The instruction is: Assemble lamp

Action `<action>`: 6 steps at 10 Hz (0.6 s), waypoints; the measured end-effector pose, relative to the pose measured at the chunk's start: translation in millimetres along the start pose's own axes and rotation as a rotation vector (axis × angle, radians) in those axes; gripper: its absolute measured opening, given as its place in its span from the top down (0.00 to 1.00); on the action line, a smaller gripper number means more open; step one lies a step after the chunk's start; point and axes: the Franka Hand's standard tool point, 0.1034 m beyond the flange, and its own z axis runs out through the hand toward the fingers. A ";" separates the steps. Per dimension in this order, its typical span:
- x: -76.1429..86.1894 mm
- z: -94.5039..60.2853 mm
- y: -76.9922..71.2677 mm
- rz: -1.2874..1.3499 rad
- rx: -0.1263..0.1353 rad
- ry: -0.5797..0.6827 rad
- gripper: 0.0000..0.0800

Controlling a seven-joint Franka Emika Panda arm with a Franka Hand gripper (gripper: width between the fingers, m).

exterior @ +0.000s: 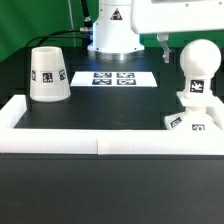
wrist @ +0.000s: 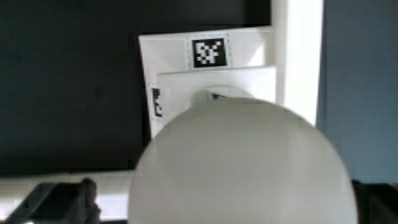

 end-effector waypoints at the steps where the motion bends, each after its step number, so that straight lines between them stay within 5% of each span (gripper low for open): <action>1: 0.0 0.0 -0.5 -0.102 0.000 0.000 0.13; 6: -0.3 2.8 1.4 -0.509 -0.022 -0.007 0.13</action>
Offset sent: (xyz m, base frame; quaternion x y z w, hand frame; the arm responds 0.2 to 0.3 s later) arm 0.0049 0.0051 -0.0023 -0.0083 0.0048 -0.2539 0.9672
